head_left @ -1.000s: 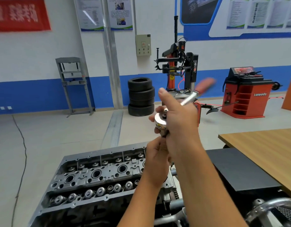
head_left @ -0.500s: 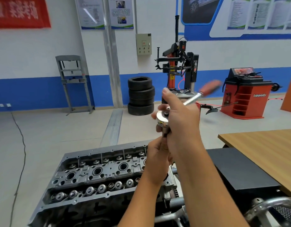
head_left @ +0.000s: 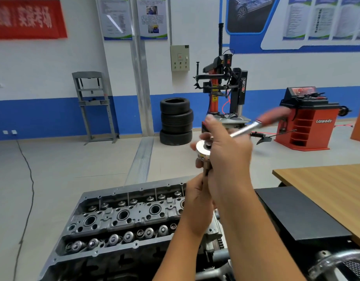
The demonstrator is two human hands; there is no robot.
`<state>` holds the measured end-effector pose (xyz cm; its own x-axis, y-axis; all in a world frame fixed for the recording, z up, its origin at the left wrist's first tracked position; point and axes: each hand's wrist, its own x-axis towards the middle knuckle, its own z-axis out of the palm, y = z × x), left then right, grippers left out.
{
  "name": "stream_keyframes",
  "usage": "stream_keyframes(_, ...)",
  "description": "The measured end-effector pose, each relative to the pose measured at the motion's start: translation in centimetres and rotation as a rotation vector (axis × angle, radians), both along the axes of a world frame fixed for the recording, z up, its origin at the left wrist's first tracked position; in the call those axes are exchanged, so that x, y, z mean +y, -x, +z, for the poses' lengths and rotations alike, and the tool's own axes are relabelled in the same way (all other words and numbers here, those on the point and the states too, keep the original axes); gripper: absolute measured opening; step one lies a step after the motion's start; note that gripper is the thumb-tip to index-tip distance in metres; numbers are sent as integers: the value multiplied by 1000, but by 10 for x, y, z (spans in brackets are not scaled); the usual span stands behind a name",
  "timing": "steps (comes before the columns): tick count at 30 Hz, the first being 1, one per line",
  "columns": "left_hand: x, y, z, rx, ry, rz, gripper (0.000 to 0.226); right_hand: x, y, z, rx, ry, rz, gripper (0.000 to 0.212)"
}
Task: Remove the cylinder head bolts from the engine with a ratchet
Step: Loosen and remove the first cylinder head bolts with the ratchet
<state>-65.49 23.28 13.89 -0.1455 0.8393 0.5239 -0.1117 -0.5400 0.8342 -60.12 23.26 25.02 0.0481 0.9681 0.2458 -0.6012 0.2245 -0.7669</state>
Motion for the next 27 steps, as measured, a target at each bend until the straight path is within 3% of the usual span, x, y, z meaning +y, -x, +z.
stream_keyframes(3,2,-4,1,3,-2,5,42,5,-5,1,-1,79,-101,45)
stream_keyframes(6,0,-5,-1,-34,-18,-39,64,10,-21,18,-259,87,327,18)
stream_keyframes(9,0,-3,-5,-21,-40,-66,81,13,-27,24,-342,69,604,18)
stream_keyframes(12,1,3,-9,-25,-48,-100,74,8,-18,17,-305,46,518,16)
stream_keyframes(16,1,6,-10,-15,-54,-35,45,-1,-5,10,-151,16,301,15)
stream_keyframes(22,11,10,-17,47,-48,-66,62,-5,8,-3,58,4,-69,49)
stream_keyframes(24,11,10,-18,22,-43,-67,63,-2,5,2,-40,22,-9,33)
stream_keyframes(26,10,8,-16,-41,-73,-105,43,5,0,12,-222,44,204,16)
stream_keyframes(27,9,7,-15,-58,-67,-118,46,8,-4,17,-291,68,351,15)
